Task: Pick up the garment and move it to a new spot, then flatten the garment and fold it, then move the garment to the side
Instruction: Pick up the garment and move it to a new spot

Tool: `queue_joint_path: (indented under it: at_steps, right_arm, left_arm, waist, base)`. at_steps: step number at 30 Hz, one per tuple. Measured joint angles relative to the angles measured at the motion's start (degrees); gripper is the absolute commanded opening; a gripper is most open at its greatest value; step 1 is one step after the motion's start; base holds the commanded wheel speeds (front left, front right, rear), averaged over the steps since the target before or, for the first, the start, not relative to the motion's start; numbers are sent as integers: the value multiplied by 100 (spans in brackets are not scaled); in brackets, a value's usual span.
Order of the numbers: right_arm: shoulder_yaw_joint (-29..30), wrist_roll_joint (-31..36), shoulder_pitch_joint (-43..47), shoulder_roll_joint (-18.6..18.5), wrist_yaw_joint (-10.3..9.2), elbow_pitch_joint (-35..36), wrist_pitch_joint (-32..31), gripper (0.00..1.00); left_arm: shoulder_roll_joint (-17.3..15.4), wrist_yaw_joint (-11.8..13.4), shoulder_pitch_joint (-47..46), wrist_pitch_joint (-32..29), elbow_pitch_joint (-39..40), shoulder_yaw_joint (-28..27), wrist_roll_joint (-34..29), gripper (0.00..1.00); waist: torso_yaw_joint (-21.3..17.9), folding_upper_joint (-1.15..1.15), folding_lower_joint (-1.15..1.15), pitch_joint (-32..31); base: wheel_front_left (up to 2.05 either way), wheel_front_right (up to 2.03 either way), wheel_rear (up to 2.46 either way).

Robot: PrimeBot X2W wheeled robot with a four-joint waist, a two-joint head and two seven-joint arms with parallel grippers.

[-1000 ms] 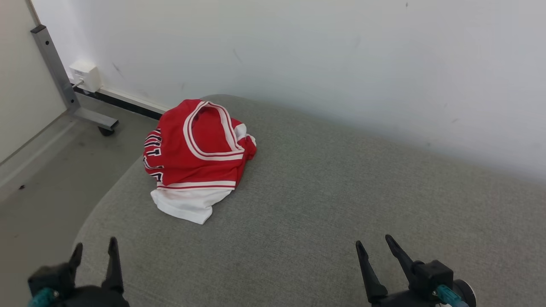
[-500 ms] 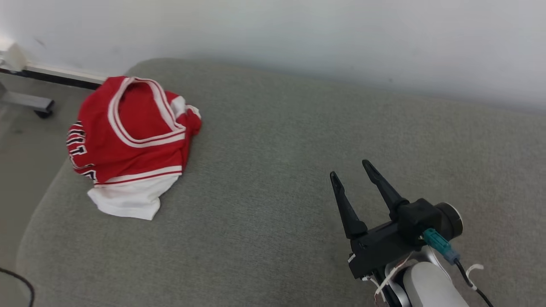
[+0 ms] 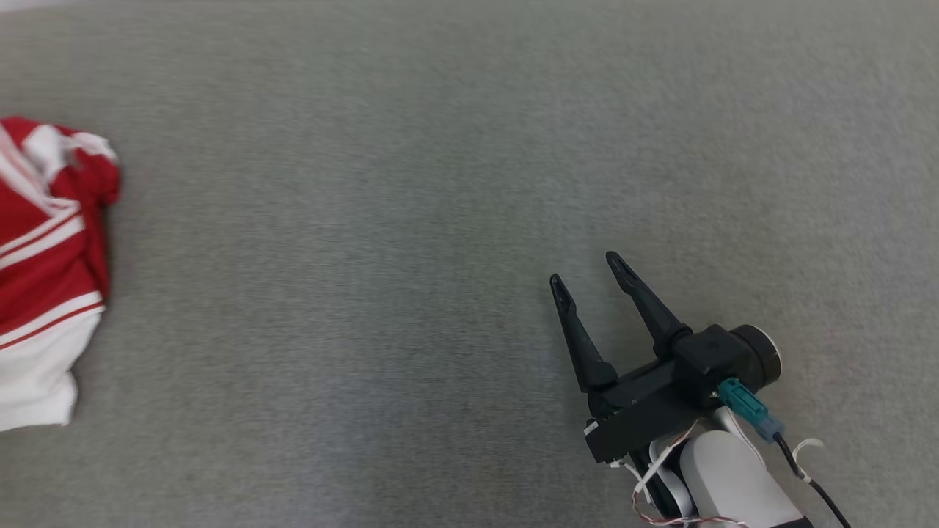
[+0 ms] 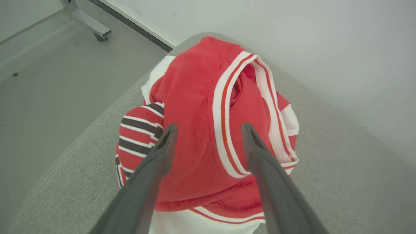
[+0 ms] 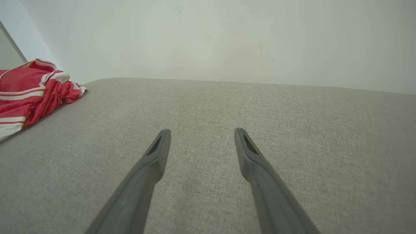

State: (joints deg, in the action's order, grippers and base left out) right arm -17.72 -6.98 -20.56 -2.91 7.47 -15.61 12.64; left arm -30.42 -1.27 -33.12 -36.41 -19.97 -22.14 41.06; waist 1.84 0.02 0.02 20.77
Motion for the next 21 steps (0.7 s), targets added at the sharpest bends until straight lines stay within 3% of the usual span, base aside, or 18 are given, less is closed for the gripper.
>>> queue_joint_path:
  at_steps: [11,12,13,14,21]
  right_arm:
    - [-43,-52,-122,1,0,-120,69,100]
    - [-54,-55,-131,3,0,-131,83,100]
    - [-59,-66,-138,3,0,-149,85,100]
    - [-60,-85,-140,2,0,-169,94,100]
    - [-48,-154,-121,4,0,-287,116,100]
  left_arm:
    - [-565,398,287,10,-287,202,-779,100]
    - [-587,431,298,4,-319,225,-817,64]
    - [-608,431,332,2,-343,254,-878,38]
    - [-608,433,354,19,-357,261,-888,0]
    - [-617,248,336,271,-337,287,-845,0]
  waist:
    - [-585,-1,-1,528]
    - [-615,-1,-1,551]
    - [-640,-1,-1,565]
    - [-655,-1,-1,572]
    - [-600,-2,-2,390]
  base:
    - [0,0,0]
    - [0,0,0]
    - [0,0,0]
    - [0,0,0]
    - [0,0,0]
